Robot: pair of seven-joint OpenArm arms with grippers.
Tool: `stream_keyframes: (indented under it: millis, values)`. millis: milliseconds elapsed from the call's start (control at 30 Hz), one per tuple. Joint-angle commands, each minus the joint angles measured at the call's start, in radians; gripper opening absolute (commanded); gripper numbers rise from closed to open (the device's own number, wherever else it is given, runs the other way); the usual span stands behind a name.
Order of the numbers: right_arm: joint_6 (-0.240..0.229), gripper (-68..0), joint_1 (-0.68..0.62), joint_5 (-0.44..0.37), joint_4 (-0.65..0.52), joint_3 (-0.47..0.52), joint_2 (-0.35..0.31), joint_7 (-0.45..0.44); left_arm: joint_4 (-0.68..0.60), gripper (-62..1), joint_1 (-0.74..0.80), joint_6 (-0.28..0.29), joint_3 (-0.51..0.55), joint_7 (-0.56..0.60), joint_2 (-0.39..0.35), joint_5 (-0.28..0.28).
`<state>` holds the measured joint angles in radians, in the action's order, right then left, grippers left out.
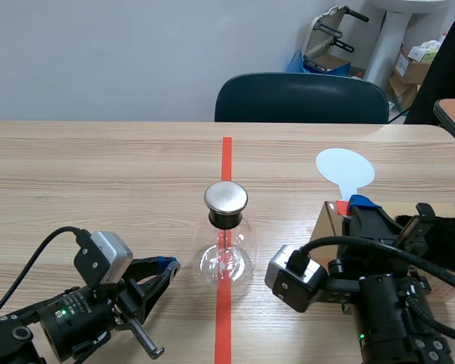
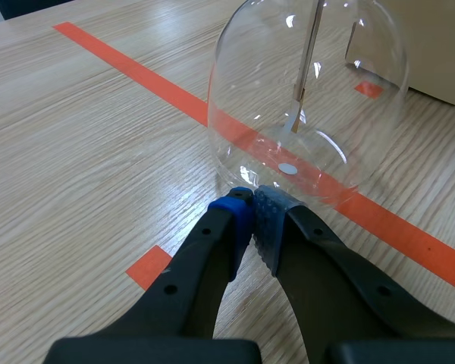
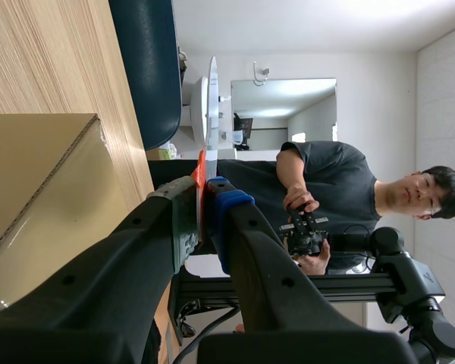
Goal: Do the electroscope experiment
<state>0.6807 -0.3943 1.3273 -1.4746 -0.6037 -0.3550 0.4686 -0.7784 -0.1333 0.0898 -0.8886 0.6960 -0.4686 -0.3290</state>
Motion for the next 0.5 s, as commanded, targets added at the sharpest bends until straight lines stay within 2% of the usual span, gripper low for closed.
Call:
stream_keyframes:
  millis: [0, 267, 367, 467]
  values:
    - [0.013, -65.8, 0.006, 0.005, -0.021, 0.009, -0.002, -0.004, -0.013, -57.8, -0.008, 0.002, 0.005, 0.013, -0.001, 0.001]
    - [0.014, -65.8, 0.007, 0.005, -0.021, 0.009, -0.002, -0.003, -0.014, -57.1, -0.008, 0.016, 0.005, 0.024, -0.032, -0.026]
    - [0.014, -65.8, 0.007, 0.005, -0.021, 0.009, -0.002, -0.003, -0.015, -50.0, -0.005, 0.024, 0.005, 0.026, -0.046, -0.05]
    - [0.014, -65.8, 0.006, 0.005, -0.021, 0.009, -0.003, -0.004, -0.017, -44.3, -0.002, 0.064, 0.005, 0.051, -0.071, -0.084]
